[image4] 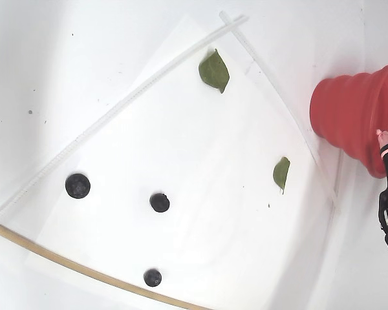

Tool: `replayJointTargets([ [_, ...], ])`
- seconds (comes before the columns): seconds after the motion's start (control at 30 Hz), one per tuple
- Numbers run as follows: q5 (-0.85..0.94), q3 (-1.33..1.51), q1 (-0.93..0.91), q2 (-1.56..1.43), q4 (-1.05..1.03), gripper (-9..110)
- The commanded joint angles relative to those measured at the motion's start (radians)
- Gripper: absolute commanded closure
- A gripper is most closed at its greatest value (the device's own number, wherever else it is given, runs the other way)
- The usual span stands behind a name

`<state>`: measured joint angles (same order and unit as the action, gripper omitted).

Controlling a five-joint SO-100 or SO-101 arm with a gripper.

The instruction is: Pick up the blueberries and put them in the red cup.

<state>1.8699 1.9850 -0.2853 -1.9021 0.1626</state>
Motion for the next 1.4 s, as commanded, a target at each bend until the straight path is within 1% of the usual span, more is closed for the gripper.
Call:
replayJointTargets([
  [0.0,-0.005,-0.046,0.031,-0.161,-0.015,82],
  [0.73,0.041,0.069,0.153,-0.316,-0.259,83],
  [1.13,0.052,0.169,0.212,-0.397,-0.359,83],
  [1.37,0.077,0.245,0.244,-0.44,-0.367,83],
])
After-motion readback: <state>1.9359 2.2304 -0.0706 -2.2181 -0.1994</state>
